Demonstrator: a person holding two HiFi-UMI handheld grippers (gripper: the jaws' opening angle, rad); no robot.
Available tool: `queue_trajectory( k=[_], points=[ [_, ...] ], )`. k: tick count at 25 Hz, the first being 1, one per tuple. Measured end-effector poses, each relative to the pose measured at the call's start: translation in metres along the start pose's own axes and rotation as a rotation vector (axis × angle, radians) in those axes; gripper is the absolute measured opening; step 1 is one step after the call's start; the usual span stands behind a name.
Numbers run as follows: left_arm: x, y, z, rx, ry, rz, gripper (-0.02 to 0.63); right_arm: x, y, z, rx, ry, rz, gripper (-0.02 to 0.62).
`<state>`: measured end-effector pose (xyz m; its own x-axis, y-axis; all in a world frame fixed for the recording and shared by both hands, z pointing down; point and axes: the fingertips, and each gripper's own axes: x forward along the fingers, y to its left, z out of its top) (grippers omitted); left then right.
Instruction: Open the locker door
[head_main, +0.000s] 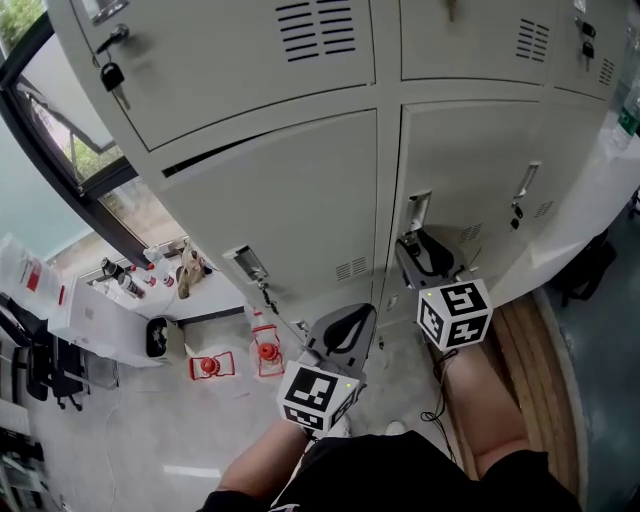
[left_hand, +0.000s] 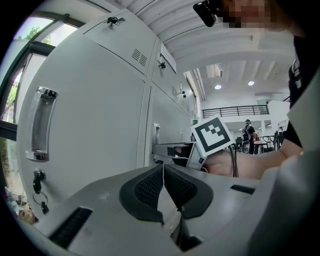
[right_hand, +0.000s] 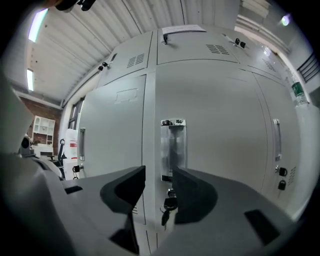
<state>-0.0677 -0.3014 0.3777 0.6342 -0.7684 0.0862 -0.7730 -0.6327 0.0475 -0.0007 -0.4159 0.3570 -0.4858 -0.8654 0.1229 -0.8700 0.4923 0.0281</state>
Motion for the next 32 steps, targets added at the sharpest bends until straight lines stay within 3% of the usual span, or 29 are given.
queue_trajectory(
  k=[13, 17, 32],
  points=[
    [-0.010, 0.016, -0.004, -0.019, 0.002, -0.014, 0.021, 0.026, -0.001, 0.009, -0.096, 0.020, -0.107, 0.224],
    [-0.012, 0.019, -0.003, -0.027, -0.001, -0.008, 0.021, 0.028, -0.003, 0.010, -0.100, 0.024, -0.125, 0.173],
    [-0.009, 0.008, -0.001, -0.024, -0.008, -0.022, 0.021, 0.009, -0.001, 0.007, -0.045, 0.021, -0.048, 0.161]
  ],
)
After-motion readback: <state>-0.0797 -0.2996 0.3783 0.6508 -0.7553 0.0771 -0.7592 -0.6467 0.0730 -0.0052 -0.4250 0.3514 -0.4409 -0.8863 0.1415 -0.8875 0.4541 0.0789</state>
